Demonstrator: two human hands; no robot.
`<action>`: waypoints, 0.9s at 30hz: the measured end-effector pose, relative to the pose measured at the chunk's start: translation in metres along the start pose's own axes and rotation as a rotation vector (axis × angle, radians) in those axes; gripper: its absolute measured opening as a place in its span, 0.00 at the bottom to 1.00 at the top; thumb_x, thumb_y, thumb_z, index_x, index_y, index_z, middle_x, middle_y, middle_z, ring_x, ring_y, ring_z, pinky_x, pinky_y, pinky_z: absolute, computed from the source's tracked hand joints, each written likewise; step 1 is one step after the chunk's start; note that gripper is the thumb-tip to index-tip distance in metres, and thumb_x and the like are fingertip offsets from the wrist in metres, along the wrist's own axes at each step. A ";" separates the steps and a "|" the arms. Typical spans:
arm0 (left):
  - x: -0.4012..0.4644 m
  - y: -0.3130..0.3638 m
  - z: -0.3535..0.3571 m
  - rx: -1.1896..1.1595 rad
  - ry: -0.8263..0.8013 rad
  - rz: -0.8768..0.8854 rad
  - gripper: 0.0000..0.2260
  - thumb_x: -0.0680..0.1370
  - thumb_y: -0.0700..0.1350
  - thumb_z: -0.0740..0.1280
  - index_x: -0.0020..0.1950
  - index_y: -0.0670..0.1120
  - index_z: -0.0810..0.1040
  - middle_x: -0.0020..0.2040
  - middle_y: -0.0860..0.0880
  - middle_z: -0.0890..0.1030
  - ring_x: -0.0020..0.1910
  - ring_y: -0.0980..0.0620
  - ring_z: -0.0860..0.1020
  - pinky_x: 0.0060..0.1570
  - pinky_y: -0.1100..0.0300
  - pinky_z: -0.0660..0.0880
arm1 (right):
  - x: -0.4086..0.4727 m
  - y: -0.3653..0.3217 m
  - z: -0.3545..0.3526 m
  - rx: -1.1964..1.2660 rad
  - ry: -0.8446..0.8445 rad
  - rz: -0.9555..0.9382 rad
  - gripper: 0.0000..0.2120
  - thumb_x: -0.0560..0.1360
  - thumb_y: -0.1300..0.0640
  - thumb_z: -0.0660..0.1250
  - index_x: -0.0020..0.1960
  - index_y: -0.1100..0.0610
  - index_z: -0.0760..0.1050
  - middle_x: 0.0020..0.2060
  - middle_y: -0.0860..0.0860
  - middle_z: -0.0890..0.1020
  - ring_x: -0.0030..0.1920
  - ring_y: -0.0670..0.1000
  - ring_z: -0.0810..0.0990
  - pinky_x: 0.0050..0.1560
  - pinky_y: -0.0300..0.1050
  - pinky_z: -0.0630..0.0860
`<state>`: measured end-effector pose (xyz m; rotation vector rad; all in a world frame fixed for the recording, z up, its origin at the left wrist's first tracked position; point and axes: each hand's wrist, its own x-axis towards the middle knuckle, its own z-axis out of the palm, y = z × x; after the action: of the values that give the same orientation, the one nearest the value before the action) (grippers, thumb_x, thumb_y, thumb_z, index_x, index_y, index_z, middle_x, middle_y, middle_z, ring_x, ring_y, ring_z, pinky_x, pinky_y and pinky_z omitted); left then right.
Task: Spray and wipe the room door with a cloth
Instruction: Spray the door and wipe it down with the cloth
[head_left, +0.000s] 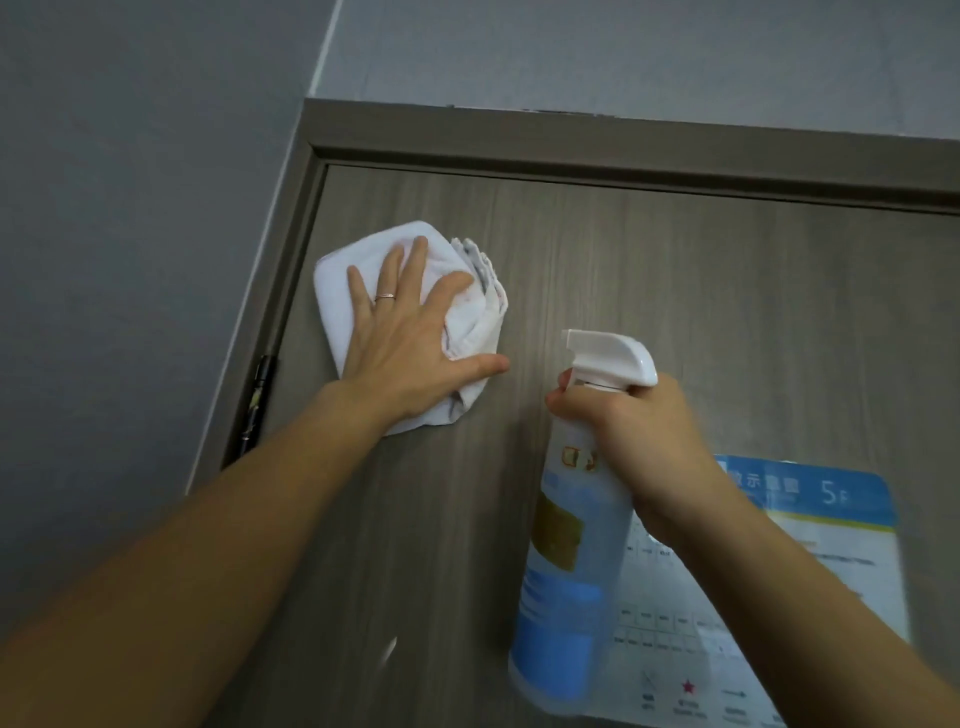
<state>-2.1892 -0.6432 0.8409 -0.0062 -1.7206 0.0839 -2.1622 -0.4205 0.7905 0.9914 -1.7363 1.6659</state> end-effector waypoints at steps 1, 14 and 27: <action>0.002 0.001 0.003 0.004 -0.011 -0.018 0.46 0.68 0.76 0.55 0.80 0.54 0.53 0.82 0.46 0.46 0.81 0.44 0.42 0.75 0.37 0.38 | 0.001 0.002 0.000 0.000 0.001 0.005 0.04 0.68 0.63 0.70 0.42 0.64 0.78 0.34 0.55 0.80 0.34 0.52 0.81 0.38 0.49 0.78; -0.071 -0.004 0.015 0.176 -0.057 0.274 0.39 0.74 0.64 0.53 0.81 0.46 0.58 0.81 0.43 0.56 0.80 0.41 0.54 0.75 0.33 0.50 | 0.004 0.011 0.003 0.082 -0.043 -0.009 0.06 0.68 0.64 0.71 0.36 0.55 0.78 0.32 0.52 0.80 0.34 0.50 0.81 0.36 0.48 0.79; 0.012 -0.013 -0.004 0.009 -0.013 0.050 0.38 0.71 0.61 0.47 0.80 0.50 0.59 0.81 0.49 0.57 0.81 0.48 0.53 0.78 0.40 0.45 | 0.003 0.012 0.000 0.028 -0.046 -0.037 0.02 0.68 0.63 0.71 0.40 0.58 0.79 0.35 0.54 0.81 0.38 0.54 0.82 0.42 0.53 0.80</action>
<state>-2.1868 -0.6558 0.8539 -0.0423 -1.7336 0.1291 -2.1737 -0.4212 0.7862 1.0757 -1.7176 1.6611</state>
